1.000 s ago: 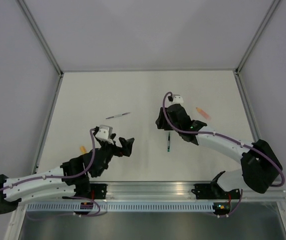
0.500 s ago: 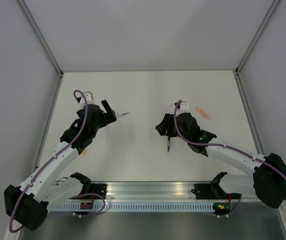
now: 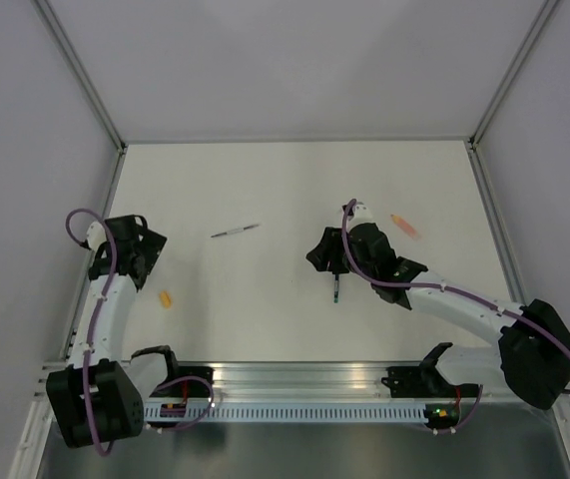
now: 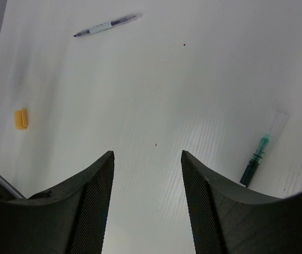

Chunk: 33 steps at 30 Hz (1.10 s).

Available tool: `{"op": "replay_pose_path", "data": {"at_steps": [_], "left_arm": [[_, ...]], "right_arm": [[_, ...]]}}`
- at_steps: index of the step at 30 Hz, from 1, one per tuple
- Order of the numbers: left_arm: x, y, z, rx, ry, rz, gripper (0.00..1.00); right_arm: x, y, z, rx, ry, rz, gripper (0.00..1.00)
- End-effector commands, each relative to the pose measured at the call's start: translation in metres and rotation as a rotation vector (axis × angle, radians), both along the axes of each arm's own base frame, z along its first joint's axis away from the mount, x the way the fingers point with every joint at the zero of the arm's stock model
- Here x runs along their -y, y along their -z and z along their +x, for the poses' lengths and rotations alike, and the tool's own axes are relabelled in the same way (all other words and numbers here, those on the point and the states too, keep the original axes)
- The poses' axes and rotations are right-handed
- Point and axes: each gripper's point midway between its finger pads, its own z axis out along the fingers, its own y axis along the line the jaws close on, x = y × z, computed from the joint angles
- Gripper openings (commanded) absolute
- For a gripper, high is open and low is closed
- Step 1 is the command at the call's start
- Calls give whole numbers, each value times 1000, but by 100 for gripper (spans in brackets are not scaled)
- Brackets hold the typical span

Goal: Insert the pens into the pen caps

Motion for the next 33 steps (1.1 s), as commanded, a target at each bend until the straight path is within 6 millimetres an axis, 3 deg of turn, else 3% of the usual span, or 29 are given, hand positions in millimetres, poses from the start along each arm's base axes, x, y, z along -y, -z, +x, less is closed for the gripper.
{"op": "replay_pose_path", "data": {"at_steps": [1,4,6,9,10,15,17,23,27,33], "left_arm": [[2,14,-3,-9,6,-67,94],[-20,26,-8,-94,4,56,100],[-24,40,-18,-145,-47,9,100],[-7,54,-23,-140,-71,-118,97],[2,67,-30,-127,-71,-163,93],[-7,85,-42,-175,-98,-111,86],[-7,89,-43,-182,-65,-91,81],[-17,97,-53,-224,-43,-4,80],[-5,103,-52,-216,14,-49,75],[-3,108,-54,-232,59,-44,71]], "right_arm": [[-8,-17,6,42,-27,13,60],[-4,-13,10,49,-8,-10,60],[-6,-9,10,38,-14,-21,59],[-9,-9,10,24,-30,-20,59],[-7,-10,8,29,-28,-20,59],[-4,-13,10,48,-17,-29,59],[-5,-12,10,42,-22,-29,59],[-9,-13,8,36,-46,-20,59],[-9,-11,9,37,-42,-27,59],[-12,-13,8,32,-54,-18,58]]}}
